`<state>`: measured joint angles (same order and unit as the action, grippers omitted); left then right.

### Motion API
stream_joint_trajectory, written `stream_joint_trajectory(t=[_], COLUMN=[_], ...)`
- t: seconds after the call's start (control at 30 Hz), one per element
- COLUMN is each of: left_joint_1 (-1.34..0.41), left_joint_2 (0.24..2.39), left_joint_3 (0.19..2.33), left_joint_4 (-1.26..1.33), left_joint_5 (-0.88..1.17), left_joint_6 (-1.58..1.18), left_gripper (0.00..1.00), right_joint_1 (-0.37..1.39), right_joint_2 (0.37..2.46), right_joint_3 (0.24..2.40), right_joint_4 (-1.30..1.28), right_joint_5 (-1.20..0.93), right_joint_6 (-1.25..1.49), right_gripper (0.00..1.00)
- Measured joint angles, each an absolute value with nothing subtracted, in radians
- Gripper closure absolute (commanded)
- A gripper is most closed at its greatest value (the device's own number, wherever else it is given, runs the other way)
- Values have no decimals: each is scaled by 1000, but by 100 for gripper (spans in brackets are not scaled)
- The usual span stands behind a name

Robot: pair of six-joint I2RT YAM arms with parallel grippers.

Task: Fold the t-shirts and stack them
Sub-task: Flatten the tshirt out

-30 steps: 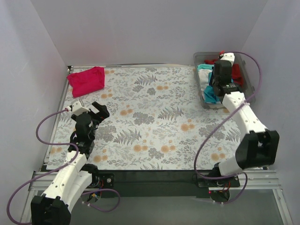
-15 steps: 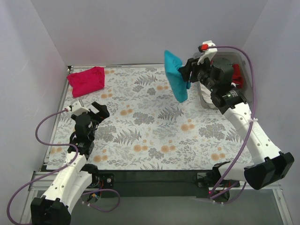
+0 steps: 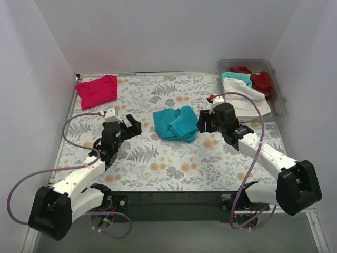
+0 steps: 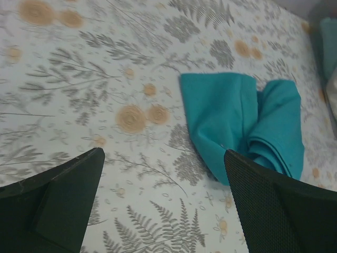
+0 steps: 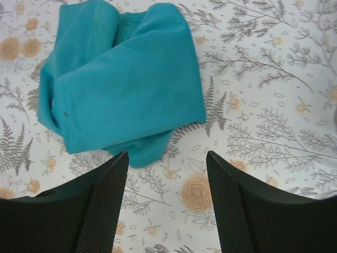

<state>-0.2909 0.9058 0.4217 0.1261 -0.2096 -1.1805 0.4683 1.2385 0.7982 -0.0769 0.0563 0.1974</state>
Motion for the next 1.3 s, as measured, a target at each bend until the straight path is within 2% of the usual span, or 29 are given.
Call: stream_joint_trajectory(t=[0.1, 0.17, 0.4, 0.47, 0.57, 0.73, 0.93, 1.13, 1.3], left_joint_1=[-454, -494, -510, -510, -510, -510, -510, -510, -522], left_joint_2=[1114, 1253, 1598, 1679, 1729, 1741, 1742, 1755, 1800], left_joint_3=[500, 584, 882, 951, 983, 983, 983, 999, 1049], left_joint_4=[206, 257, 323, 311, 290, 266, 263, 261, 262], left_joint_5=[-171, -138, -114, -109, -107, -114, -119, -119, -124], left_joint_6=[-1175, -1175, -1156, -1152, -1144, -1128, -1116, -1115, -1113], left_gripper=[10, 10, 10, 10, 9, 9, 9, 10, 10], right_joint_1=[490, 515, 627, 640, 649, 653, 653, 657, 672], right_joint_2=[1264, 1310, 1513, 1568, 1640, 1720, 1761, 1732, 1479], right_joint_3=[771, 770, 823, 865, 923, 967, 981, 960, 833], right_joint_4=[6, 62, 192, 206, 226, 239, 239, 240, 205], right_joint_5=[13, -13, -93, -100, -105, -108, -106, -86, -16], right_joint_6=[218, 234, 244, 243, 239, 236, 235, 233, 232], right_gripper=[48, 48, 53, 58, 67, 74, 99, 99, 99])
